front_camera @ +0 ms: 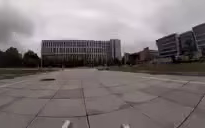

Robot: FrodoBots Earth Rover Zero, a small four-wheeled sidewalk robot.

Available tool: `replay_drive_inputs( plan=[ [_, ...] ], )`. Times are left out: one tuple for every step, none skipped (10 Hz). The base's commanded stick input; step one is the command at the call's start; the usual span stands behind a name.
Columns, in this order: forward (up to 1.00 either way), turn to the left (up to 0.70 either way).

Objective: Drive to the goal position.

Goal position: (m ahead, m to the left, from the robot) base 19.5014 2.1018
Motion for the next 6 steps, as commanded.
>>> replay_drive_inputs(
  plan=[
    [0.63, 0.0],
    [0.73, 0.0],
    [0.79, 0.0],
    [0.81, 0.0],
    [0.81, 0.0],
    [0.81, 0.0]
  ],
)
